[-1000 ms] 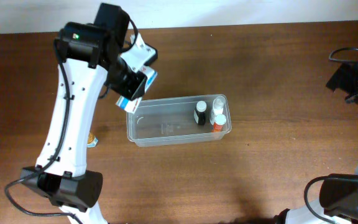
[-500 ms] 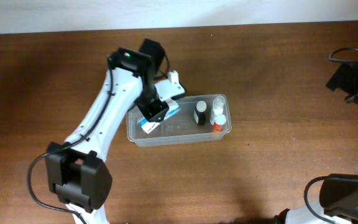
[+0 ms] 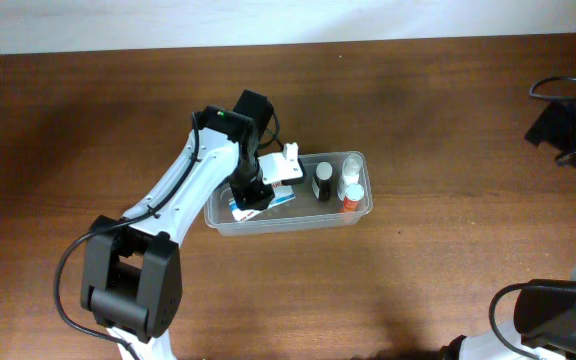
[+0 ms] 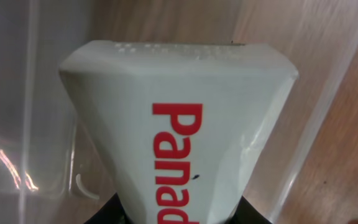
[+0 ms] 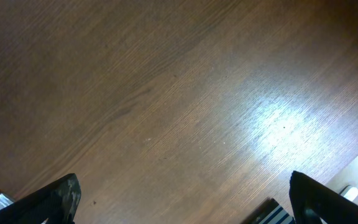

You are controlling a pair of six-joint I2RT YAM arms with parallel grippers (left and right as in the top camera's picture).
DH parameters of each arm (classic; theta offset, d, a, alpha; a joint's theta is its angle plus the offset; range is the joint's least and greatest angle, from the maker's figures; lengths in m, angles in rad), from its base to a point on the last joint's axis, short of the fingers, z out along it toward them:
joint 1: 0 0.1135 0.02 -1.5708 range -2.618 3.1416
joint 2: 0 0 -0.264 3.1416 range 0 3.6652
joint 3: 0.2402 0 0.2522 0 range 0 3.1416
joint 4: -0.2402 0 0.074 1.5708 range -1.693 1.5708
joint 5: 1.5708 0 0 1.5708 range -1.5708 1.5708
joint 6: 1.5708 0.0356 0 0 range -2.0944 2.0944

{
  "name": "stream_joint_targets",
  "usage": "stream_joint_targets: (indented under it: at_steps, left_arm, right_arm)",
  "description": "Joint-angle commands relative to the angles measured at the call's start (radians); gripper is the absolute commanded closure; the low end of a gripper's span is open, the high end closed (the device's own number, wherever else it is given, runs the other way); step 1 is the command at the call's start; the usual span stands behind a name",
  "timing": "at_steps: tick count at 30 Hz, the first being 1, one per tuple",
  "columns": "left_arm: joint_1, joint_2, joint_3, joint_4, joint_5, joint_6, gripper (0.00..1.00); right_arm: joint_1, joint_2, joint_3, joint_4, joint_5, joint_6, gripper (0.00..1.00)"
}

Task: Pack container
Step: 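Lower the Panadol box into the container and release it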

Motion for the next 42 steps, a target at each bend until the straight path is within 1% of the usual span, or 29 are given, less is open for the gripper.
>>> stream_joint_targets:
  at_steps: [1,3,6,10,16,25,38,39,41,42]
  left_arm:
    - [0.002,0.005,-0.027,0.03,0.015,0.072,0.68]
    - [0.002,0.005,-0.04,0.049,0.015,0.073,0.69]
    - [0.0,0.005,-0.052,0.055,0.015,0.111,0.68]
    - [-0.009,0.012,-0.061,0.074,0.016,0.113,0.69]
    - [-0.033,0.034,-0.062,0.096,0.016,0.169,0.69]
    - [-0.05,0.064,-0.062,0.163,0.015,0.177,0.68]
    - [-0.05,0.103,-0.062,0.182,0.016,0.177,0.68]
    - [-0.05,0.103,-0.062,0.181,0.016,0.177,0.68]
    - [-0.05,0.103,-0.062,0.181,0.017,0.176,0.62]
    - [-0.05,0.103,-0.062,0.181,0.019,0.176,0.58]
  right_arm:
    - [-0.003,-0.027,0.016,0.0,0.002,0.005,0.02]
    - [-0.003,-0.027,0.016,0.0,0.002,0.005,0.02]
    - [-0.003,-0.027,0.016,0.0,0.002,0.005,0.02]
    - [-0.003,-0.027,0.016,0.0,0.002,0.005,0.02]
    - [-0.003,-0.027,0.016,0.0,0.002,0.005,0.02]
    - [-0.003,-0.027,0.016,0.0,0.002,0.005,0.01]
    - [-0.003,-0.027,0.016,0.0,0.002,0.005,0.02]
    - [-0.003,-0.027,0.016,0.0,0.002,0.005,0.01]
    - [-0.003,-0.027,0.016,0.0,0.002,0.005,0.02]
    - [-0.003,-0.027,0.016,0.0,0.002,0.005,0.02]
